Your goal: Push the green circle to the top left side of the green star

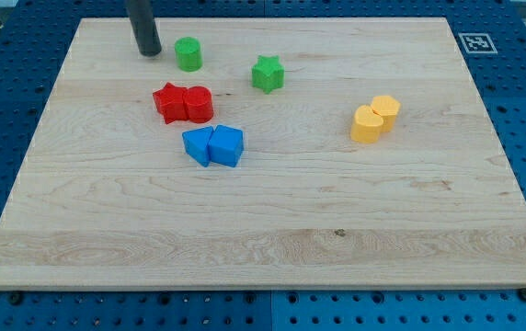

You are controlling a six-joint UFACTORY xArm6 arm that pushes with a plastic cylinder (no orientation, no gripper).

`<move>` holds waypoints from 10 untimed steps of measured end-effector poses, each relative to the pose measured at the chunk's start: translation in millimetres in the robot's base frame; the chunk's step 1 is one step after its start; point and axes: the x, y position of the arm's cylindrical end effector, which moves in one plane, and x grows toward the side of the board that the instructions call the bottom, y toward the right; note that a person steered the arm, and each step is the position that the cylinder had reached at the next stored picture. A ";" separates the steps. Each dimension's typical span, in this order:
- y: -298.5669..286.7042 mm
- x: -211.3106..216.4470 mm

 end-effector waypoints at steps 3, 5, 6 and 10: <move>10.2 0.4; 48.7 18.2; 76.4 23.0; 55.4 5.5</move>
